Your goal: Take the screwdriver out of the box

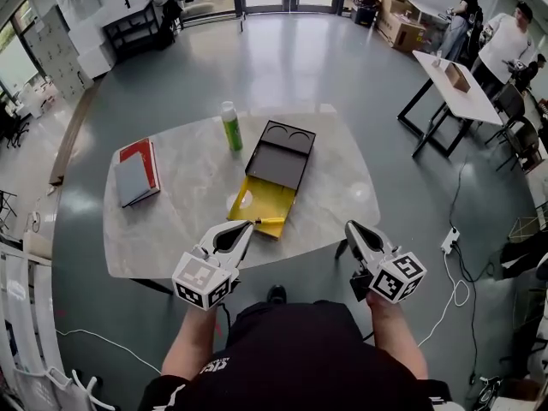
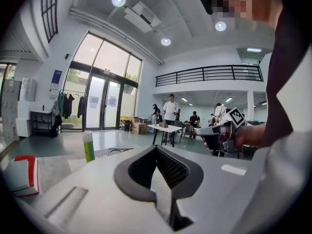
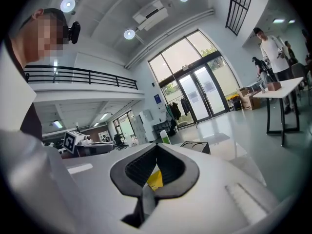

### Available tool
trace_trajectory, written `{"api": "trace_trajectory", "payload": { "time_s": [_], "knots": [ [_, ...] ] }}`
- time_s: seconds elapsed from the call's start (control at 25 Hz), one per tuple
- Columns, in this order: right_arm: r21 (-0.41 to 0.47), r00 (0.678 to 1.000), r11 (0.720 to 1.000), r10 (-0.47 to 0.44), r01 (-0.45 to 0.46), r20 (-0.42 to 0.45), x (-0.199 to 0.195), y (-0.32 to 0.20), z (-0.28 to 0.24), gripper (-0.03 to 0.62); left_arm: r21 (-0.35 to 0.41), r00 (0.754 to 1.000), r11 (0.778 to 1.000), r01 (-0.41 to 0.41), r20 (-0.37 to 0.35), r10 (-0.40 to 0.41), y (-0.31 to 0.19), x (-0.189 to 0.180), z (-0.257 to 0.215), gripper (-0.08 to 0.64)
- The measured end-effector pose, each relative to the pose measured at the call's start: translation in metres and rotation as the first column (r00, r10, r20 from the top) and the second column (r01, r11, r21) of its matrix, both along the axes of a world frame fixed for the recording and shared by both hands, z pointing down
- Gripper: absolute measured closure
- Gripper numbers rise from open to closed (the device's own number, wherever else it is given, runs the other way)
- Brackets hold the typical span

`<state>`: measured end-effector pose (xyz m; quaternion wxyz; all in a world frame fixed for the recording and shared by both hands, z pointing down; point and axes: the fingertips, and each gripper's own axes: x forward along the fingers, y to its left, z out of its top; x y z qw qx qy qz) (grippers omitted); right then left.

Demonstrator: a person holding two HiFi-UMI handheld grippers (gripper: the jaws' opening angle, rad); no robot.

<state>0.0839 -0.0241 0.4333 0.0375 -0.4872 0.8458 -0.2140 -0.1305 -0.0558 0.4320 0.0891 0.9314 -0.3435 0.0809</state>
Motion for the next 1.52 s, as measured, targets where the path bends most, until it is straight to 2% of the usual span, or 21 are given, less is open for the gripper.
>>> {"api": "trace_trajectory", "payload": {
  "time_s": [0.24,0.44,0.6,0.88,1.12,1.36,1.52],
  "knots": [
    [-0.036,0.999,0.999,-0.036,0.036,-0.006,-0.024,-0.020,0.009,0.577,-0.037,1.000,0.999,0.022,-0.019,-0.023,-0.027,-0.017,0.013,0.561],
    [-0.059,0.999,0.997,-0.051,0.051,0.007,-0.018,-0.041,0.019,0.577,-0.064,1.000,0.998,0.013,-0.009,-0.014,-0.044,-0.004,0.026,0.561],
    [-0.063,0.996,0.995,-0.079,0.081,0.027,0.002,-0.065,0.025,0.578,-0.060,1.000,0.998,0.022,0.006,-0.021,-0.064,0.021,0.024,0.561],
    [-0.050,0.988,0.987,-0.153,0.154,0.031,0.062,-0.117,0.020,0.577,-0.045,0.993,0.992,0.114,0.013,-0.114,-0.103,0.079,0.019,0.561],
    [-0.070,0.964,0.961,-0.264,0.267,0.040,0.096,-0.145,0.028,0.577,-0.092,0.985,0.980,0.175,0.019,-0.174,-0.117,0.116,0.029,0.561],
    [-0.081,0.950,0.946,-0.310,0.313,0.049,0.100,-0.161,0.032,0.577,-0.105,0.971,0.968,0.228,0.103,-0.217,-0.125,0.104,0.047,0.561],
    [-0.088,0.949,0.945,-0.309,0.314,0.068,0.086,-0.169,0.035,0.577,-0.108,0.962,0.972,0.206,0.207,-0.181,-0.132,0.090,0.072,0.560]
  ]
}}
